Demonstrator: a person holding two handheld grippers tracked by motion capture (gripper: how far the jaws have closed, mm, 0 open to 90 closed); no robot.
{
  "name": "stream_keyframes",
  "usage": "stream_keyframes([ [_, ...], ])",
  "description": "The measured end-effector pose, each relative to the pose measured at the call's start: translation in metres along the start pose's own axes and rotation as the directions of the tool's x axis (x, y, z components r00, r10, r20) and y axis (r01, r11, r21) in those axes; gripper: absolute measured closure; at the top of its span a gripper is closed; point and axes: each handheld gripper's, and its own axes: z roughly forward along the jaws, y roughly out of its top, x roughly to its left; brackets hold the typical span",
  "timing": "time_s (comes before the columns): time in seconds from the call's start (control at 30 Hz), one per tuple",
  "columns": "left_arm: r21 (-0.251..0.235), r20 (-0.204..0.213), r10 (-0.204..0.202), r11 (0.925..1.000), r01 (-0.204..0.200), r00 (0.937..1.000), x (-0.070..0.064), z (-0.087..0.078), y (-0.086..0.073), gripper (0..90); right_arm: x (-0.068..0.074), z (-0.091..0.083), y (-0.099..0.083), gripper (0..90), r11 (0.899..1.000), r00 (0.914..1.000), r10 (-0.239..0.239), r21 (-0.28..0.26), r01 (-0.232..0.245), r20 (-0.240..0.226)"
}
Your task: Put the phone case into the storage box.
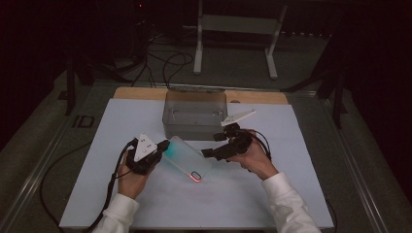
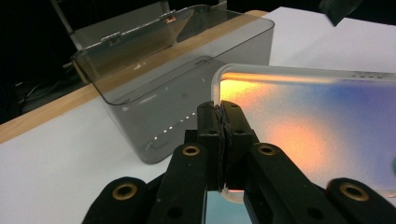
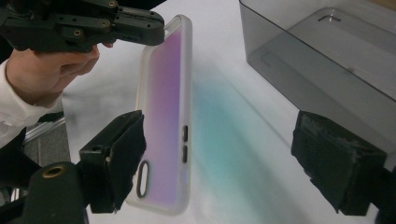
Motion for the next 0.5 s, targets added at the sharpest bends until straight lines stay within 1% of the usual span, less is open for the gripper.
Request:
stream_keyframes([
  [0.13, -0.003, 0.008, 0.011, 0.9999, -0.011, 0.9999, -0.0022, 0.0005, 0.0017, 89.0, 0.0005, 0.0018, 0.0012, 19.5, 1.0, 1.0, 0.004, 0.012, -0.004, 0.004],
  [0.27, -0.011, 0.012, 0.015, 0.9998, -0.015, 0.9998, -0.0037, 0.0002, 0.0032, 89.0, 0.0001, 0.0038, 0.003, 24.0, 1.0, 1.0, 0.008, 0.029, -0.008, -0.003],
  [0.43, -0.025, 0.028, 0.029, 0.9993, -0.029, 0.9992, -0.0059, 0.0001, 0.0052, 89.0, 0.0009, 0.0078, 0.0038, 33.5, 0.999, 0.9991, 0.015, 0.049, -0.013, -0.04],
  [0.5, -0.03, 0.036, 0.037, 0.9989, -0.036, 0.9987, -0.0072, 0.0002, 0.0064, 88.9, 0.0007, 0.0093, 0.0042, 37.3, 0.998, 0.9978, 0.022, 0.053, -0.019, -0.062],
])
